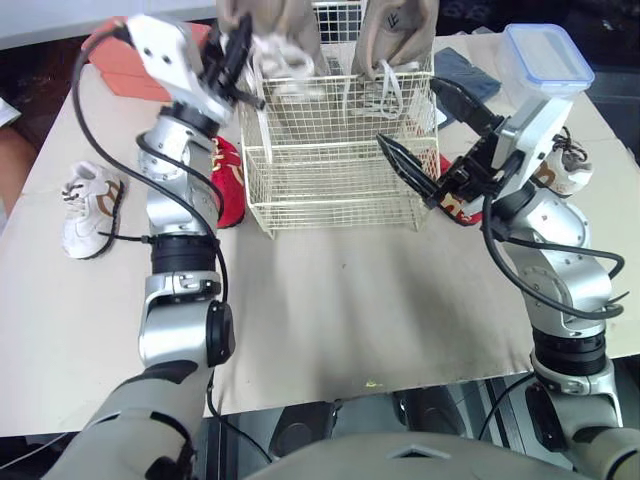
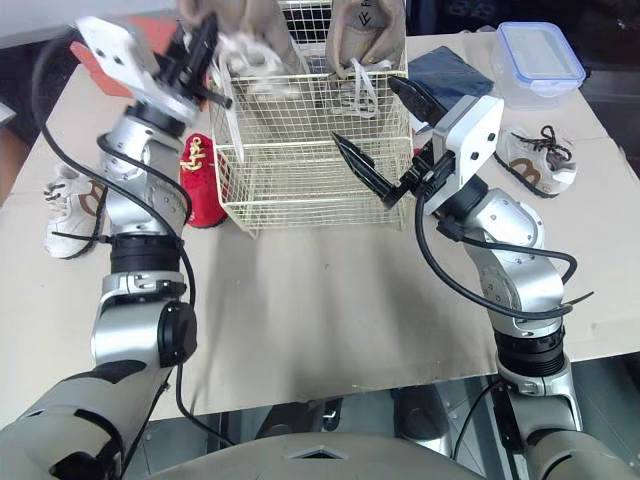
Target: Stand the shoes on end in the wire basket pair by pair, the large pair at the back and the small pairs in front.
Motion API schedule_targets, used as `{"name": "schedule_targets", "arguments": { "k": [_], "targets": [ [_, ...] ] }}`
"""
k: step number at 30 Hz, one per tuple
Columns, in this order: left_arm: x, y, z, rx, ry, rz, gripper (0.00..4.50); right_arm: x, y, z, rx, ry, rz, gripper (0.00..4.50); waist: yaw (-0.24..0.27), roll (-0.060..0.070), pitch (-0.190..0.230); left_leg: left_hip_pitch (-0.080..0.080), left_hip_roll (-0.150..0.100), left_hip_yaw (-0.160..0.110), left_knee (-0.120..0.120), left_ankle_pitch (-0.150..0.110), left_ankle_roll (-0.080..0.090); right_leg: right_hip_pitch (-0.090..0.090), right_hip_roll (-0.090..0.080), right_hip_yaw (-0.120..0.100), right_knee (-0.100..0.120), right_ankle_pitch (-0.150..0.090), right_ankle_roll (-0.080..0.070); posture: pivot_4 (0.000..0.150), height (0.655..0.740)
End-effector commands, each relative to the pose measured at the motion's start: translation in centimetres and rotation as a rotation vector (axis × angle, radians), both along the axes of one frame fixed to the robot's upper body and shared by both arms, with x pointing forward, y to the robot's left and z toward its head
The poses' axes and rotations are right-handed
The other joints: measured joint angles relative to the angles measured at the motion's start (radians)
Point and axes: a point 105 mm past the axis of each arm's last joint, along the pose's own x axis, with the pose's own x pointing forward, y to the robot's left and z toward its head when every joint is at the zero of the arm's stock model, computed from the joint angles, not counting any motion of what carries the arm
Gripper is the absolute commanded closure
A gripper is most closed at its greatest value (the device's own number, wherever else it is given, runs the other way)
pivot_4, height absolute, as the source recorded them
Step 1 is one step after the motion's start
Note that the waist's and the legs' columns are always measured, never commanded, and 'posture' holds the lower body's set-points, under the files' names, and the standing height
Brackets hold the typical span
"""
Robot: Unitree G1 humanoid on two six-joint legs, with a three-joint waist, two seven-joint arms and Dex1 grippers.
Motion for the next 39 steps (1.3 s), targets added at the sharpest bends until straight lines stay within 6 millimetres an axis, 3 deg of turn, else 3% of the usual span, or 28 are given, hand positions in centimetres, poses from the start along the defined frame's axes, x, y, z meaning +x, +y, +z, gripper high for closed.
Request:
{"name": "schedule_targets", "arguments": {
  "k": [1,5,12,13,14,20,25,32,37,39],
  "targets": [
    [0.0,-1.1,-0.6,0.057,0.048,-0.034,4.2,-0.7,-0.1,1.0,0.016,-0.05,-0.002,0.03,0.009,0.0,0.0,0.001,0.0,0.0,0.0,0.0,0.0,0.001,0.0,0.0,0.0,0.0,0.0,0.15,0.74],
    [0.0,-1.2,0.4,0.04,0.04,-0.045,4.2,-0.7,0.0,1.0,0.021,-0.049,-0.005,0.03,0.015,0.0,0.0,0.001,0.0,0.0,0.0,0.0,0.0,0.001,0.0,0.0,-0.001,0.0,0.0,0.15,0.74],
    [-0.1,-1.9,-2.0,0.064,0.169,-0.093,4.2,-0.6,-0.2,0.9,0.021,-0.051,-0.02,0.03,0.016,0.0,0.0,0.001,0.0,-0.001,0.0,0.0,0.0,0.002,-0.001,-0.001,-0.001,0.0,0.0,0.15,0.74],
    [-0.1,-1.7,-2.1,0.062,0.175,-0.087,3.15,-0.6,-0.2,0.9,0.021,-0.05,-0.022,0.0,0.017,0.0,0.0,0.001,0.0,-0.001,0.0,0.0,0.0,0.002,-0.001,-0.001,-0.001,0.0,0.0,0.15,0.74],
    [-0.1,-1.6,-2.1,0.054,0.182,-0.087,2.91,-0.6,-0.2,0.9,0.021,-0.05,-0.024,0.0,0.019,0.0,0.0,0.002,0.0,-0.001,0.0,0.0,0.0,0.003,-0.001,-0.001,-0.001,0.0,0.0,0.15,0.74],
    [-0.2,-0.7,-1.4,0.081,0.143,-0.045,0.2,-0.6,-0.4,1.0,0.021,-0.05,-0.03,0.0,0.029,0.0,0.0,0.013,-0.001,0.0,-0.004,0.0,0.0,0.011,0.0,0.001,-0.002,0.0,0.0,0.15,0.74],
    [-1.8,-0.5,-0.7,0.13,0.085,-0.107,0.1,-0.5,-1.0,1.1,0.019,-0.054,-0.044,0.0,0.027,0.0,0.0,0.014,0.0,0.0,-0.006,0.0,0.0,0.011,0.0,0.002,-0.001,0.0,0.0,0.15,0.74],
    [-4.4,0.3,2.0,0.146,-0.033,-0.184,0.1,0.3,-3.6,0.7,0.052,-0.001,-0.14,0.0,0.039,0.0,0.0,0.013,0.0,0.0,-0.006,0.0,0.0,0.01,0.0,0.002,-0.002,0.0,0.0,0.15,0.74],
    [-6.3,1.0,3.2,0.194,-0.079,-0.238,0.1,0.3,-6.7,-0.8,0.074,0.085,-0.23,0.0,0.04,0.0,0.0,0.013,0.0,0.001,-0.007,0.0,0.0,0.01,0.0,0.002,-0.003,0.0,0.0,0.15,0.74],
    [-7.3,1.0,3.4,0.22,-0.054,-0.293,0.1,0.2,-8.5,-2.6,0.029,0.16,-0.266,0.0,0.041,0.0,0.0,0.013,0.0,0.001,-0.007,0.0,0.0,0.01,0.0,0.003,-0.003,0.0,0.0,0.15,0.74]
  ]
}}
